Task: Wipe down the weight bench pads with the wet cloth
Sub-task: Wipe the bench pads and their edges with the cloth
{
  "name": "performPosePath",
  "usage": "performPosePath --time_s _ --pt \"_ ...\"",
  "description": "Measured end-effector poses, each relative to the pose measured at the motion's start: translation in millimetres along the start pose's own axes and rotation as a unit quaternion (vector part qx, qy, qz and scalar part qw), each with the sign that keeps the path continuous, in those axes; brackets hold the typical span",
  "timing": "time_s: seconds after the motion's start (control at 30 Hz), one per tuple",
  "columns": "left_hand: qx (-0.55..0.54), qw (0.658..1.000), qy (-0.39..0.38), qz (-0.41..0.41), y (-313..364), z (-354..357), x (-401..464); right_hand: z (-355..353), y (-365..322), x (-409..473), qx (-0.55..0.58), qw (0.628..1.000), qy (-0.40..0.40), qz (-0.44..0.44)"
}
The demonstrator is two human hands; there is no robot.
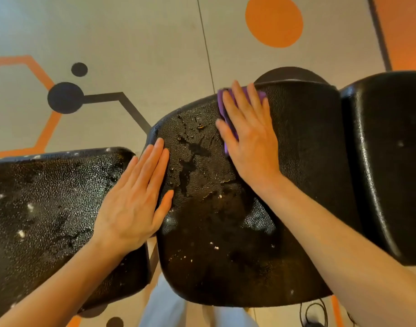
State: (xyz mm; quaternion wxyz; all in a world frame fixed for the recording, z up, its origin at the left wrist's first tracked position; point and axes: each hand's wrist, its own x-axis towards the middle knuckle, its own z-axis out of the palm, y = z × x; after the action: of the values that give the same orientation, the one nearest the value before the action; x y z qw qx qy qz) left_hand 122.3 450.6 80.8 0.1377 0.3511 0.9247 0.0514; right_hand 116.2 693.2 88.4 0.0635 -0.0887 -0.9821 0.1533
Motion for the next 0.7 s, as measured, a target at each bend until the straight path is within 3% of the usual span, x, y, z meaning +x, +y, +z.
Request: performPosePath --time_s 0.07,0.23,0.43,0.6,0.7 --pt "-0.004 1.0 -0.003 0.002 2 1 -2 7 0 -12 0.019 1.0 -0.006 -0.002" --pt "-0.022 1.0 0.001 -0.004 0 2 -3 -8 10 -131 -0.011 0.992 -0.11 -0.06" --pt "-0.015 1.0 0.006 0.002 0 2 -1 8 -22 1 -0.049 0.998 -0.015 0.046" --pt "-0.021 1.0 0.013 0.008 0 3 -2 -3 -19 -133 -0.075 0.982 -0.141 -0.103" --pt "-0.019 1.0 0.011 0.008 0 3 -3 2 -13 -96 -0.078 0.986 -0.113 -0.092"
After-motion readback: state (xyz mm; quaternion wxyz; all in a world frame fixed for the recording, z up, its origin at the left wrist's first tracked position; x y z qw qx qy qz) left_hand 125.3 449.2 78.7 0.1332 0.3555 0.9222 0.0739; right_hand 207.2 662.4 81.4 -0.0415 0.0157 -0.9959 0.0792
